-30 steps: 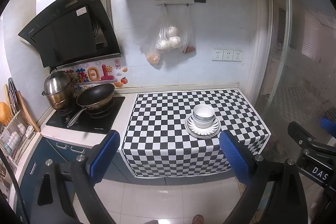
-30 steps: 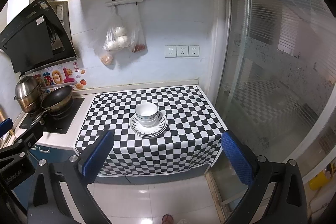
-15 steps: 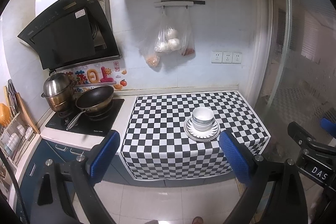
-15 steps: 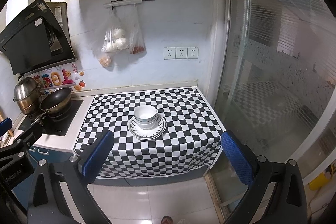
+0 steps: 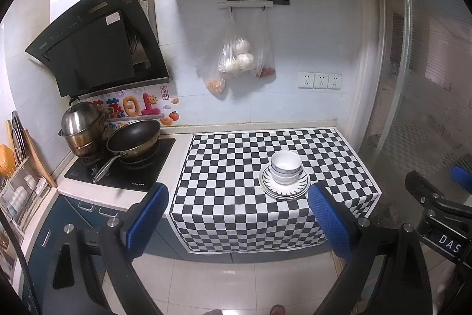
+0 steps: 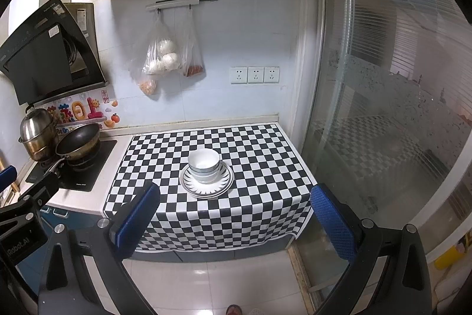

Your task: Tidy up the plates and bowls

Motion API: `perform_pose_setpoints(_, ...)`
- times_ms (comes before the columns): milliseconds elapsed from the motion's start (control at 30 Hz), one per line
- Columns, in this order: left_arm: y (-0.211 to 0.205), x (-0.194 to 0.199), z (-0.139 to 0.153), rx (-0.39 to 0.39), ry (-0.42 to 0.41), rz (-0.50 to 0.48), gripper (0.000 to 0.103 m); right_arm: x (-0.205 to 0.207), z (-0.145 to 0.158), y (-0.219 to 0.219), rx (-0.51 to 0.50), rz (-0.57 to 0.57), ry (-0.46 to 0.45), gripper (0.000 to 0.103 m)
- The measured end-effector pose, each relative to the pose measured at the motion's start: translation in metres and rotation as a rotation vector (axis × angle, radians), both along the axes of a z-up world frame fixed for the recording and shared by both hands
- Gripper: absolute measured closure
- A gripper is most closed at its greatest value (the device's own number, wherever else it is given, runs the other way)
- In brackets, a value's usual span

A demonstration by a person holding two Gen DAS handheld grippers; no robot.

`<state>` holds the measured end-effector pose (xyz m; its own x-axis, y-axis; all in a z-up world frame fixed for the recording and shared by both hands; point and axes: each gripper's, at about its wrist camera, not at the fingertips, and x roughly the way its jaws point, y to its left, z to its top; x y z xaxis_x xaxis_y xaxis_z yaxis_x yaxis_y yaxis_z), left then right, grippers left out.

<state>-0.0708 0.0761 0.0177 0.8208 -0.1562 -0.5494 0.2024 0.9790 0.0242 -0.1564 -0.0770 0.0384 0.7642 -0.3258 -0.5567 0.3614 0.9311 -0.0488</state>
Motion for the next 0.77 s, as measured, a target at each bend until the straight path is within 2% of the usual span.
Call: perform_pose_setpoints(767, 0.006, 0.012, -0.007, -0.002, 0.006, 0.0, 0.006, 0.012, -0.002, -0.005, -0.005, 0.007, 0.015, 0.0)
